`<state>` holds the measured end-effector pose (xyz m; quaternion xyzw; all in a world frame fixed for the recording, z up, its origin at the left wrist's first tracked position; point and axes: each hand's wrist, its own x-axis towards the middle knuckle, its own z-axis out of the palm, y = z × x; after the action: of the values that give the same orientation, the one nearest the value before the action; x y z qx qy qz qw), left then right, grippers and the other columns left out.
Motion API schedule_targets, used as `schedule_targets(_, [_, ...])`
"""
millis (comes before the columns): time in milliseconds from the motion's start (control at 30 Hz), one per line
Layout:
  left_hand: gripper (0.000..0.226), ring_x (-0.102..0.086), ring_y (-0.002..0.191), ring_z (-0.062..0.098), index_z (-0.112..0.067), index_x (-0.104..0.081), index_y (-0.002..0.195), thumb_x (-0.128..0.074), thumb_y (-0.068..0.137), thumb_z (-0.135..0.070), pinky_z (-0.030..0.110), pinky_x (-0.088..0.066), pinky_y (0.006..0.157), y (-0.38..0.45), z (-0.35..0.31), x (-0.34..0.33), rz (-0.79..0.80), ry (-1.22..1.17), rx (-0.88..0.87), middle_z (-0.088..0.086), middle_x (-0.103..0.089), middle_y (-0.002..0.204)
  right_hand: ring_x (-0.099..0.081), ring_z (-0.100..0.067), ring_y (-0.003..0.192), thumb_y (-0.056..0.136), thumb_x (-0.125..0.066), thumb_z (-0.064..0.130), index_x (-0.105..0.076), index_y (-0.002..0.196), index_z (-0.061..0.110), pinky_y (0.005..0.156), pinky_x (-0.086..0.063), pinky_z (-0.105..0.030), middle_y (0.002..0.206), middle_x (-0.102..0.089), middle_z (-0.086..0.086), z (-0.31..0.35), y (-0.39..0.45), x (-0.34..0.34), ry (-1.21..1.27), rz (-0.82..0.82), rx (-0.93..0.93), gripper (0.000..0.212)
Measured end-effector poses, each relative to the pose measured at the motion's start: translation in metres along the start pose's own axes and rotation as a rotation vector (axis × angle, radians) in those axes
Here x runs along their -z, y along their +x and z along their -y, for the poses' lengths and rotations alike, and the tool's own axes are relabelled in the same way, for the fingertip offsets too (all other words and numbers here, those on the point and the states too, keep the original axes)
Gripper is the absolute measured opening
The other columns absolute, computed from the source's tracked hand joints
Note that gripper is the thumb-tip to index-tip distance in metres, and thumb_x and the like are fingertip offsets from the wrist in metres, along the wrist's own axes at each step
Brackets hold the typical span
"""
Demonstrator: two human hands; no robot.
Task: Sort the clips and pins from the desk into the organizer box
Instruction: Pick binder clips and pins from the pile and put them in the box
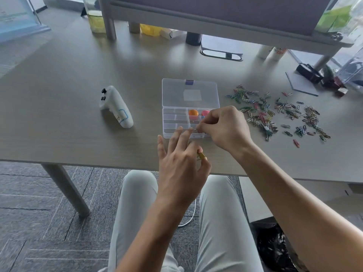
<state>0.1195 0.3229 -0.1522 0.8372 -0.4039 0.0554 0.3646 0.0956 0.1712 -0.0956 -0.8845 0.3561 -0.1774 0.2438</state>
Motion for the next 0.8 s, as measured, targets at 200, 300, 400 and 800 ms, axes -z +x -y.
schedule_targets(200, [0.015, -0.030, 0.147, 0.020, -0.023, -0.061, 0.090, -0.051, 0.086, -0.033, 0.058, -0.014, 0.120, -0.0003, -0.0007, -0.0001, 0.001, 0.003, 0.003, -0.001, -0.050, 0.148, -0.066, -0.013, 0.068, 0.076, -0.080, 0.038, -0.077, 0.074, 0.030, 0.064, -0.056, -0.034, 0.067, -0.071, 0.012, -0.0007, -0.0025, -0.0024, -0.071, -0.049, 0.069, 0.009])
schedule_targets(300, [0.016, -0.029, 0.148, 0.019, -0.024, -0.060, 0.089, -0.049, 0.085, -0.034, 0.057, -0.013, 0.120, -0.0001, -0.0006, 0.0003, 0.008, 0.002, 0.004, -0.002, -0.049, 0.148, -0.065, -0.014, 0.069, 0.077, -0.079, 0.038, -0.074, 0.075, 0.030, 0.064, -0.053, -0.031, 0.068, -0.069, 0.012, -0.0014, -0.0028, -0.0042, -0.128, -0.070, 0.112, 0.010])
schedule_targets(400, [0.015, -0.029, 0.148, 0.019, -0.024, -0.060, 0.090, -0.050, 0.085, -0.034, 0.057, -0.012, 0.121, -0.0004, -0.0003, 0.0007, 0.012, -0.001, 0.003, -0.002, -0.049, 0.149, -0.065, -0.016, 0.070, 0.077, -0.077, 0.038, -0.071, 0.074, 0.029, 0.062, -0.051, -0.030, 0.070, -0.068, 0.012, -0.0010, -0.0018, -0.0069, -0.157, -0.077, 0.123, 0.012])
schedule_targets(800, [0.010, -0.032, 0.146, 0.018, -0.024, -0.062, 0.090, -0.058, 0.084, -0.031, 0.057, -0.015, 0.120, -0.0001, -0.0009, -0.0008, -0.011, 0.017, 0.002, -0.003, -0.050, 0.147, -0.067, -0.015, 0.076, 0.075, -0.079, 0.031, -0.072, 0.076, 0.029, 0.067, -0.055, -0.031, 0.073, -0.069, 0.012, -0.0004, 0.0031, 0.0024, -0.126, 0.031, 0.099, 0.007])
